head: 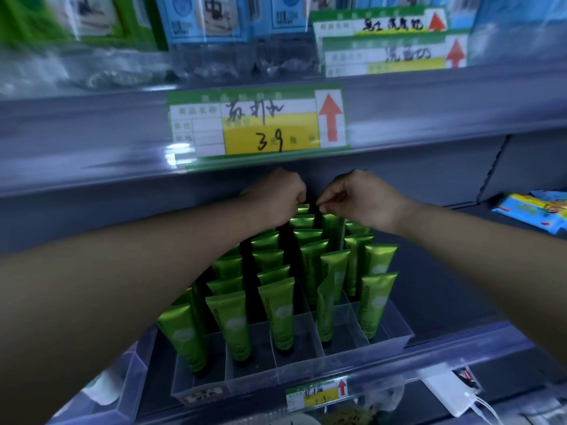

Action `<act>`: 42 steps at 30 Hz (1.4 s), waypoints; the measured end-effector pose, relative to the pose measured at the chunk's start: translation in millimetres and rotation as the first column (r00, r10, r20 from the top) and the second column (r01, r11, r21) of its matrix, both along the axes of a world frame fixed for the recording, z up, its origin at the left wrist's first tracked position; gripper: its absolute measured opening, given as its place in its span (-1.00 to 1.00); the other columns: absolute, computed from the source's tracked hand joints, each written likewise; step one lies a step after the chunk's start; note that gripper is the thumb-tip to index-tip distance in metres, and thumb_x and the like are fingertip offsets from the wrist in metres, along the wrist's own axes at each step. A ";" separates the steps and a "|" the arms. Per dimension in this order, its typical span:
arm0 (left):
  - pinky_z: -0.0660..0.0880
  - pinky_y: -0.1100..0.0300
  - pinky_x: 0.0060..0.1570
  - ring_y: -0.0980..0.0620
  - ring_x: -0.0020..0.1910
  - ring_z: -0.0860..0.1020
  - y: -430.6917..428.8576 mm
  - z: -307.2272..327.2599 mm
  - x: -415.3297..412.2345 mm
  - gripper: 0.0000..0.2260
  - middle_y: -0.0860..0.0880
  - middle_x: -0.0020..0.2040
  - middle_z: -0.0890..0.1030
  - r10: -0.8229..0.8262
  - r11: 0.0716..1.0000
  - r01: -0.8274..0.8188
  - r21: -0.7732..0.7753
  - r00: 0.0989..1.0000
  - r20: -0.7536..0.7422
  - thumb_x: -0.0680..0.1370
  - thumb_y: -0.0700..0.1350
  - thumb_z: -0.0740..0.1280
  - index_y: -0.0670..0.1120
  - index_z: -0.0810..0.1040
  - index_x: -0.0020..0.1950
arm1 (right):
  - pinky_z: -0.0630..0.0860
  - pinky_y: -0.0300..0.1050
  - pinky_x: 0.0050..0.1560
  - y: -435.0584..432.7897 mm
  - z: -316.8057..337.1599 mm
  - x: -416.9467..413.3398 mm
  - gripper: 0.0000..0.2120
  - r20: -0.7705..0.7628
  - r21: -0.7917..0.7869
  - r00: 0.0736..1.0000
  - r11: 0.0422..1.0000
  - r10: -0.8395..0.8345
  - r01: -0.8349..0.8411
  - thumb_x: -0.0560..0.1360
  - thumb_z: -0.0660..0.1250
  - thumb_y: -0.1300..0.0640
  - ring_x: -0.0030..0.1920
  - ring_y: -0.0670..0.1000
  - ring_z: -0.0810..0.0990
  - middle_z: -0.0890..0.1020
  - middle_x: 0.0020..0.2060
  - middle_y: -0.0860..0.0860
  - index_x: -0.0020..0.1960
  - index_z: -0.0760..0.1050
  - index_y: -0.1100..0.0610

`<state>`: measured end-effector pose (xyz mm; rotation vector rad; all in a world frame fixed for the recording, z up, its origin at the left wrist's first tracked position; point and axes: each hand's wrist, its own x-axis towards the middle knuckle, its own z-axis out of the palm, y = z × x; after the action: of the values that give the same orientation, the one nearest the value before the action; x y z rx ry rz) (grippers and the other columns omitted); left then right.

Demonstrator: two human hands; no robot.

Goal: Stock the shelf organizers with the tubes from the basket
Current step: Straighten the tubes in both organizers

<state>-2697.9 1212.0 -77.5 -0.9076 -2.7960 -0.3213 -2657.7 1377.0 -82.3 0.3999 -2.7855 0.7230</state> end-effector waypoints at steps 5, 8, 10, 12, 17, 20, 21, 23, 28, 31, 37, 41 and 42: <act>0.52 0.12 0.06 -0.04 0.01 0.60 -1.8 8.9 18.6 -0.78 -0.09 -0.01 0.67 -0.017 0.996 0.014 0.092 1.000 0.024 0.44 -0.32 0.31 -0.14 0.66 0.00 | 0.33 -0.44 -0.18 7.6 5.2 14.9 -0.90 0.017 0.010 1.000 1.000 -0.001 0.001 0.43 0.42 0.18 -0.18 -0.17 0.54 0.63 -0.21 -0.08 -0.06 0.67 0.10; 0.50 0.26 0.01 0.05 -0.04 0.61 -1.0 12.0 31.8 -0.84 -0.04 -0.08 0.69 -0.024 0.991 0.018 0.134 0.999 0.042 0.43 -0.29 0.36 -0.13 0.68 -0.07 | 0.36 -0.45 -0.21 9.5 6.2 24.9 -0.89 0.046 0.008 0.999 1.000 0.014 -0.014 0.42 0.43 0.19 -0.20 -0.18 0.54 0.61 -0.26 -0.10 -0.06 0.67 0.10; 0.48 0.30 -0.06 0.09 -0.09 0.62 -0.9 11.3 39.3 -0.89 -0.02 -0.13 0.69 -0.026 0.992 0.016 0.124 0.996 0.079 0.42 -0.26 0.39 -0.12 0.68 -0.12 | 0.35 -0.54 -0.25 9.2 5.1 31.4 -0.88 0.084 0.028 0.996 0.999 0.037 -0.040 0.42 0.44 0.20 -0.21 -0.20 0.54 0.59 -0.29 -0.13 -0.05 0.67 0.11; 0.44 0.34 -0.15 0.10 -0.13 0.61 -1.7 7.7 44.1 -0.93 -0.01 -0.16 0.69 -0.018 0.996 0.008 0.088 0.993 0.118 0.40 -0.22 0.43 -0.12 0.69 -0.15 | 0.31 -0.61 -0.26 8.1 2.0 37.6 -0.87 0.121 0.062 0.991 0.997 0.047 -0.055 0.41 0.44 0.19 -0.23 -0.22 0.52 0.57 -0.31 -0.17 -0.04 0.67 0.10; 0.45 0.29 -0.12 0.04 -0.10 0.60 -2.9 -7.7 48.9 -0.91 -0.03 -0.11 0.68 0.034 0.999 -0.032 -0.014 0.985 0.167 0.41 -0.15 0.47 -0.12 0.69 -0.11 | 0.40 -0.37 -0.13 6.3 -11.2 47.1 -0.81 0.188 0.169 0.981 0.982 0.051 -0.083 0.42 0.43 0.16 -0.16 -0.17 0.54 0.68 -0.12 -0.03 0.04 0.65 0.09; 0.48 0.25 -0.09 0.02 -0.10 0.60 0.1 -13.2 50.0 -0.90 -0.04 -0.10 0.68 0.048 0.999 -0.044 -0.027 0.985 0.164 0.42 -0.15 0.45 -0.13 0.69 -0.10 | 0.42 -0.32 -0.10 4.1 -17.2 49.9 -0.81 0.172 0.215 0.984 0.972 0.054 -0.091 0.44 0.40 0.19 -0.14 -0.12 0.56 0.68 -0.08 0.00 0.05 0.64 0.11; 0.46 0.27 -0.10 0.01 -0.09 0.60 1.7 -14.3 49.8 -0.91 -0.05 -0.10 0.68 0.050 0.999 -0.046 -0.026 0.986 0.162 0.43 -0.16 0.45 -0.13 0.68 -0.09 | 0.45 -0.30 -0.06 3.1 -19.0 50.1 -0.82 0.164 0.224 0.985 0.971 0.052 -0.089 0.45 0.39 0.20 -0.10 -0.09 0.58 0.68 -0.07 0.01 0.04 0.64 0.11; 0.41 0.30 -0.13 0.01 -0.08 0.60 4.6 -16.3 49.4 -0.91 -0.05 -0.09 0.67 0.053 0.998 -0.049 -0.028 0.986 0.157 0.44 -0.18 0.44 -0.13 0.68 -0.08 | 0.47 -0.28 -0.02 1.3 -22.1 50.2 -0.82 0.154 0.226 0.987 0.971 0.047 -0.081 0.46 0.37 0.22 -0.03 -0.05 0.60 0.68 -0.03 0.02 0.04 0.64 0.13; 0.42 0.28 -0.12 -0.02 -0.06 0.60 8.2 -19.6 47.9 -0.90 -0.07 -0.07 0.67 0.063 0.998 -0.061 -0.024 0.991 0.121 0.46 -0.22 0.38 -0.12 0.67 -0.07 | 0.42 -0.33 -0.06 -1.2 -25.5 48.3 -0.84 0.140 0.165 0.990 0.985 0.033 -0.057 0.45 0.39 0.22 -0.04 -0.05 0.60 0.68 -0.05 0.02 0.01 0.66 0.13; 0.41 0.28 -0.14 -0.02 -0.07 0.60 6.8 -21.0 46.8 -0.89 -0.07 -0.08 0.67 0.074 0.997 -0.072 -0.022 0.992 0.104 0.47 -0.22 0.36 -0.11 0.67 -0.09 | 0.46 -0.30 -0.03 -4.3 -26.5 47.7 -0.85 0.158 0.126 0.987 0.991 0.033 -0.053 0.45 0.40 0.21 -0.05 -0.06 0.60 0.68 -0.05 0.02 0.01 0.66 0.13; 0.40 0.28 -0.17 -0.02 -0.10 0.61 2.9 -22.1 46.4 -0.90 -0.05 -0.10 0.67 0.077 0.997 -0.076 -0.009 0.994 0.079 0.45 -0.21 0.37 -0.07 0.67 -0.13 | 0.43 -0.33 -0.08 -13.2 -29.5 45.7 -0.85 0.162 0.076 0.986 0.996 0.035 -0.048 0.45 0.40 0.23 -0.10 -0.08 0.59 0.69 -0.08 0.04 0.01 0.66 0.15; 0.38 0.28 -0.18 -0.02 -0.09 0.61 2.6 -23.9 46.1 -0.90 -0.04 -0.10 0.67 0.072 0.997 -0.071 -0.011 0.995 0.067 0.45 -0.21 0.37 -0.06 0.66 -0.12 | 0.39 -0.38 -0.13 -15.1 -30.3 45.4 -0.85 0.154 0.068 0.987 0.996 0.048 -0.059 0.45 0.40 0.24 -0.16 -0.13 0.55 0.69 -0.10 0.04 0.00 0.66 0.15; 0.41 0.27 -0.17 -0.03 -0.09 0.61 2.4 -24.3 46.0 -0.90 -0.05 -0.10 0.67 0.072 0.997 -0.071 -0.013 0.995 0.067 0.45 -0.21 0.37 -0.06 0.66 -0.12 | 0.37 -0.41 -0.14 -14.4 -30.3 45.9 -0.85 0.154 0.067 0.987 0.996 0.054 -0.065 0.44 0.40 0.24 -0.17 -0.14 0.54 0.69 -0.10 0.04 -0.01 0.66 0.15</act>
<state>-2651.9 1214.3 -101.8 -0.8115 -2.8860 -0.3331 -2611.8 1362.6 -112.6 0.4618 -2.9608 0.6957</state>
